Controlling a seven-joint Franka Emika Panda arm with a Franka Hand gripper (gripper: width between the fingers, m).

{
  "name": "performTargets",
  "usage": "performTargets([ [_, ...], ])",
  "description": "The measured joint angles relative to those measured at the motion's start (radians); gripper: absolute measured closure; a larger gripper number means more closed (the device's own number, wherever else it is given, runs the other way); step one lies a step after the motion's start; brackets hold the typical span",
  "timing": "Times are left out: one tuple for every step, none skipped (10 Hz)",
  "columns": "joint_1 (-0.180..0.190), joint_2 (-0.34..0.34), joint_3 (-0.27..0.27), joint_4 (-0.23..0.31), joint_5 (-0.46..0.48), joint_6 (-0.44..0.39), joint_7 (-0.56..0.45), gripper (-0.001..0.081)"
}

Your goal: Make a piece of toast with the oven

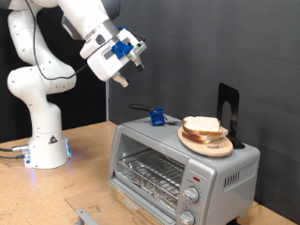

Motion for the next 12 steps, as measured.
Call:
performTargets([
  [0.0, -0.006, 0.015, -0.001, -0.01, 0.003, -0.008, -0.0002],
  [0.001, -0.01, 0.034, -0.002, -0.019, 0.01, -0.018, -0.0002],
  [0.0, -0.01, 0.054, -0.005, -0.028, 0.023, -0.019, -0.0002],
  [-0.002, -0.011, 0.072, -0.012, -0.035, 0.043, -0.019, -0.0002],
  [-0.002, -0.011, 0.07, -0.012, -0.035, 0.04, -0.019, -0.0002],
  [-0.003, -0.006, 0.069, 0.0, -0.074, -0.003, -0.027, -0.0002],
  [-0.007, 0.01, 0.071, 0.041, -0.165, -0.101, -0.039, -0.0002],
  [-0.01, 0.044, 0.074, 0.107, -0.257, -0.213, -0.045, -0.0002],
  [-0.011, 0.091, 0.081, 0.178, -0.329, -0.309, -0.054, -0.0002],
  [-0.011, 0.139, 0.09, 0.239, -0.374, -0.358, -0.054, -0.0002],
  [-0.01, 0.178, 0.1, 0.28, -0.399, -0.375, -0.054, -0.0002],
  [-0.006, 0.21, 0.108, 0.309, -0.402, -0.412, -0.059, -0.0002],
])
